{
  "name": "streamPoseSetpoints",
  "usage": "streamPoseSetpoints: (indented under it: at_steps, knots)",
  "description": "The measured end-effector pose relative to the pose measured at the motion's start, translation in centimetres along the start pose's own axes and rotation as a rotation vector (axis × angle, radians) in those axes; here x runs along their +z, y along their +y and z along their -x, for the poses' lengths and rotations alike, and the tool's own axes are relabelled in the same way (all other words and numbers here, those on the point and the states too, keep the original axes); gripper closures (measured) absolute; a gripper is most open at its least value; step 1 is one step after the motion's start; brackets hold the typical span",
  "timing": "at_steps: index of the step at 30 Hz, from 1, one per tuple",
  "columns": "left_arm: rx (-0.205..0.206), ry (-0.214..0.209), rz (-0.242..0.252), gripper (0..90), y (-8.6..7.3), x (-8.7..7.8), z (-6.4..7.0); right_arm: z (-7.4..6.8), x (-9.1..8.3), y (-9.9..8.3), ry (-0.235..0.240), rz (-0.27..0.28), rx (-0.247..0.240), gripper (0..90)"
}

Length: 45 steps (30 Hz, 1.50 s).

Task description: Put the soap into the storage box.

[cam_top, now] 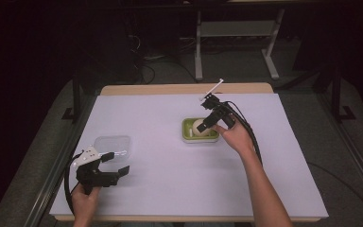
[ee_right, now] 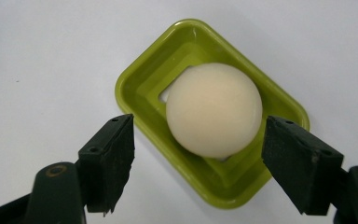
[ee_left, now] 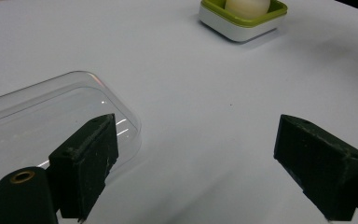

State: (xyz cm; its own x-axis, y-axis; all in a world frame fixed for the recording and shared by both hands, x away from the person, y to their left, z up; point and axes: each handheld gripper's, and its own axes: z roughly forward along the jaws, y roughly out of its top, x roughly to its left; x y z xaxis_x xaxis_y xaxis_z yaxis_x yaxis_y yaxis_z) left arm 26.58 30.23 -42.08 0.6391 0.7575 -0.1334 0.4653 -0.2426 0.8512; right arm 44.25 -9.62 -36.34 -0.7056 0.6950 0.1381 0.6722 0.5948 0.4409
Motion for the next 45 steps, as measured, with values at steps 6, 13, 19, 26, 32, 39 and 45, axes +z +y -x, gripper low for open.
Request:
streamPoseSetpoints:
  at_steps: [6, 13, 19, 26, 32, 39, 45]
  knots:
    - [0.003, 0.001, -0.004, 12.9, 0.0, 0.0, 0.0, -0.1, -0.8, -1.2, 0.006, 0.021, 0.002, 24.4]
    - [0.007, 0.002, -0.006, 12.8, 0.0, 0.0, 0.0, -0.3, -1.2, -2.5, 0.017, 0.032, 0.007, 24.5]
    - [0.003, 0.004, -0.001, 12.8, -0.1, 0.0, 0.0, -0.3, -1.7, -3.5, 0.02, 0.045, 0.005, 24.5]
    - [-0.001, 0.005, 0.006, 12.8, -0.1, 0.0, 0.1, -0.1, -2.3, -5.0, 0.014, 0.061, 0.013, 24.5]
    - [-0.002, 0.007, 0.006, 12.8, -0.1, 0.0, 0.1, 0.1, -2.5, -6.3, 0.007, 0.06, 0.032, 24.5]
    - [0.004, 0.01, -0.003, 12.8, -0.1, -0.1, 0.0, 0.2, -2.8, -7.8, 0.008, 0.067, 0.039, 24.5]
    - [0.003, 0.012, -0.007, 12.8, -0.2, -0.1, 0.0, 0.2, -3.1, -8.9, 0.002, 0.072, 0.037, 24.5]
